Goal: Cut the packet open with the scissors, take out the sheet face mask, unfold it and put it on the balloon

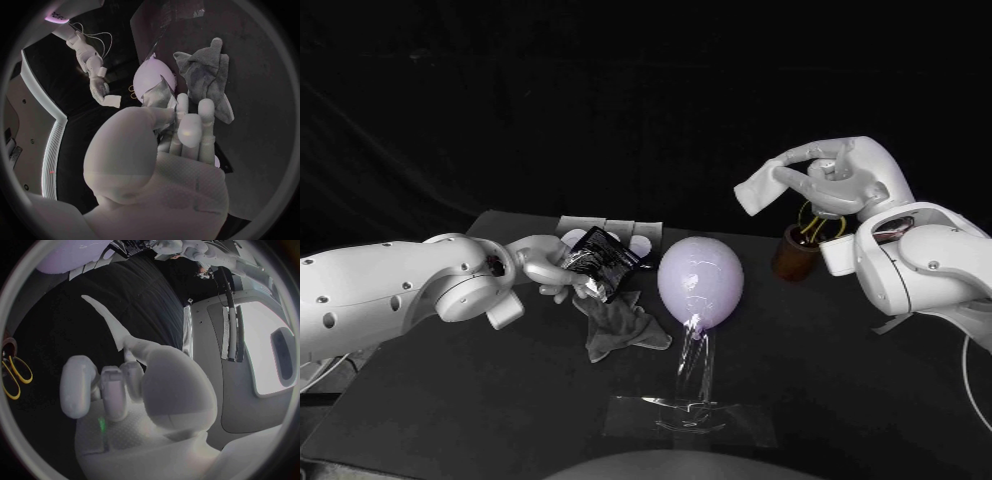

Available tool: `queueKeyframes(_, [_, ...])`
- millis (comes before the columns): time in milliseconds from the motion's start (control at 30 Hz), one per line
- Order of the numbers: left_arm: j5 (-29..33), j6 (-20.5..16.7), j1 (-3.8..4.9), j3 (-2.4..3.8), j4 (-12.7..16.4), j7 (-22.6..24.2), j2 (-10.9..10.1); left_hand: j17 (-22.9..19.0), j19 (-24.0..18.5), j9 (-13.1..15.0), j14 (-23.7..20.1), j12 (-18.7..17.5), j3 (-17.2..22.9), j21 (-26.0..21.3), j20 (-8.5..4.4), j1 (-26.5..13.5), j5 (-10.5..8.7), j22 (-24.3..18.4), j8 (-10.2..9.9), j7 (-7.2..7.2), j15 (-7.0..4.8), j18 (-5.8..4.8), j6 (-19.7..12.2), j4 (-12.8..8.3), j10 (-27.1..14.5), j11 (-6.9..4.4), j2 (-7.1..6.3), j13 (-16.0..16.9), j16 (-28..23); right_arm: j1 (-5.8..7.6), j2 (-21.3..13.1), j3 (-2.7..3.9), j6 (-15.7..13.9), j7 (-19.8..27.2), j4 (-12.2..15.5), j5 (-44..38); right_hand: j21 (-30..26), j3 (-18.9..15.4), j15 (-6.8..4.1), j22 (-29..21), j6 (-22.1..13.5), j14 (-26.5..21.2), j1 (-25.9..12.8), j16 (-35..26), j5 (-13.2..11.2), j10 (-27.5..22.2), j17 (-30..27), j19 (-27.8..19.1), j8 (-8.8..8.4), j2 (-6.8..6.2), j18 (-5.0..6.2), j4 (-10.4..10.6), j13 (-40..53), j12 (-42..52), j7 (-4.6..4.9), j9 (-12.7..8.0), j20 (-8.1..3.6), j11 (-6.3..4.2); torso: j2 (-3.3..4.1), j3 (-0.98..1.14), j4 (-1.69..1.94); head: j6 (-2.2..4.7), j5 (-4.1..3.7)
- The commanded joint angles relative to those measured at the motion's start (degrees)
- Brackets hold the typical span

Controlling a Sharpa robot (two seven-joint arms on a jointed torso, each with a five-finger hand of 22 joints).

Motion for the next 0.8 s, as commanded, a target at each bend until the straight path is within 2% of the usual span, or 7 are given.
queueKeyframes(33, [-0.91, 1.08, -0.01, -0.19, 0.20, -4.48, 0.06, -1.29, -0.08, 0.29, -0.73, 0.17, 2.97, 0.28, 0.35, 0.38, 0.19, 0.08, -1.55, 0.96, 0.25, 0.90, -1.73, -3.09, -0.40, 0.37, -1.11, -0.09, -0.61, 0.01, 0.18, 0.02, 1.19, 0.68, -0.16, -0.15, 0.17, 0.01, -0.49, 11.21, 0.30, 5.90, -0.20, 0.24, 0.28, 0.34, 15.05, 0.29, 0.35, 0.22, -0.44, -0.45, 7.56, -0.31, 0.13, 1.98, -0.41, -0.36, 0.02, 0.02, -0.06, -0.41, 0.57])
queueKeyframes(267, [-1.44, 1.28, -0.39, -1.58, -0.46, -8.40, 0.92, -4.40, -0.62, -0.55, -2.24, 0.25, -0.32, 0.00, 1.26, -1.07, 0.14, -0.12, -3.63, 2.34, 1.27, 0.74, -4.66, -3.37, -2.25, 1.49, -4.57, -0.13, -2.15, -0.01, 0.28, -0.04, 1.51, 0.49, -0.32, -0.16, 0.21, 0.04, -0.49, 11.22, 0.27, 5.90, -0.19, 0.24, 0.29, 0.35, 15.05, 0.31, 0.38, 0.22, -0.44, -0.49, 7.58, -0.29, 0.12, 2.00, -0.41, -0.37, 0.08, 0.00, -0.16, -0.56, 0.72])
queueKeyframes(300, [-1.32, 0.94, -0.42, -1.83, -0.52, -8.77, 1.15, -5.00, -0.85, -0.63, -2.53, 0.18, -1.76, -0.39, 1.52, -2.46, 0.74, -0.33, -3.84, 2.62, 1.61, 0.59, -5.16, -2.49, -2.76, 1.78, -5.62, -0.14, -2.43, -0.02, 0.27, -0.06, 1.55, 0.43, -0.35, -0.16, 0.21, 0.04, -0.49, 11.22, 0.27, 5.90, -0.19, 0.24, 0.29, 0.35, 15.05, 0.31, 0.38, 0.22, -0.44, -0.49, 7.58, -0.29, 0.12, 2.00, -0.41, -0.37, 0.11, -0.01, -0.14, -0.56, 0.63])
queueKeyframes(500, [-1.23, -0.66, -0.49, -2.32, -0.66, -9.73, 2.01, -10.77, -2.03, -0.63, -5.75, -0.07, -8.84, -5.24, 3.15, -5.56, 0.15, -3.36, -4.01, 3.09, 2.63, 0.74, -8.24, 2.01, -6.14, 2.36, -7.92, -0.47, -5.39, -0.04, 0.31, -0.10, 1.58, 0.30, -0.46, -0.16, 0.20, 0.05, -0.49, 11.22, 0.25, 5.90, -0.19, 0.24, 0.29, 0.33, 15.05, 0.31, 0.40, 0.21, -0.44, -0.50, 7.56, -0.31, 0.12, 2.01, -0.41, -0.37, 0.10, -0.01, -0.08, -0.67, 0.56])
queueKeyframes(533, [-1.30, -0.88, -0.49, -2.38, -0.74, -9.95, 2.24, -11.84, -1.93, -0.66, -6.27, -0.33, -10.54, -6.01, 3.36, -6.53, 0.19, -3.89, -4.07, 3.33, 2.88, 0.75, -9.07, 3.09, -6.86, 2.88, -9.08, -0.66, -5.91, -0.04, 0.36, -0.10, 1.56, 0.27, -0.51, -0.16, 0.19, 0.09, -0.50, 11.21, 0.20, 5.90, -0.20, 0.24, 0.30, 0.28, 15.05, 0.30, 0.45, 0.21, -0.44, -0.57, 7.49, -0.43, 0.13, 2.05, -0.42, -0.37, 0.10, 0.00, -0.11, -0.68, 0.56])
queueKeyframes(700, [-1.79, -0.88, -0.51, -2.48, -0.67, -10.81, 2.81, -12.71, -1.21, -0.55, -6.60, -0.46, -15.07, -7.94, 3.86, -7.04, 0.26, -5.34, -3.41, 3.50, 3.21, 0.84, -10.39, 5.51, -7.78, 3.15, -10.51, -1.01, -6.23, -0.04, 0.49, -0.12, 1.62, 0.18, -0.63, -0.16, 0.19, 0.10, -0.50, 11.21, 0.19, 5.90, -0.21, 0.24, 0.30, 0.27, 15.05, 0.30, 0.47, 0.20, -0.44, -0.58, 7.47, -0.45, 0.13, 2.06, -0.42, -0.37, 0.06, -0.01, -0.06, -0.59, 0.47])
queueKeyframes(800, [-2.08, -0.80, -0.51, -2.51, -0.58, -11.32, 2.83, -13.29, -0.33, -0.45, -6.78, -0.36, -18.75, -9.33, 3.99, -5.41, 0.16, -6.45, -2.63, 3.48, 3.23, 0.88, -11.25, 7.16, -8.20, 3.16, -10.02, -1.27, -6.36, -0.04, 0.49, -0.14, 1.64, 0.14, -0.66, -0.16, 0.18, 0.12, -0.50, 11.21, 0.16, 5.90, -0.21, 0.24, 0.31, 0.23, 15.05, 0.30, 0.48, 0.20, -0.44, -0.61, 7.43, -0.52, 0.13, 2.08, -0.43, -0.37, 0.08, -0.02, -0.06, -0.58, 0.44])
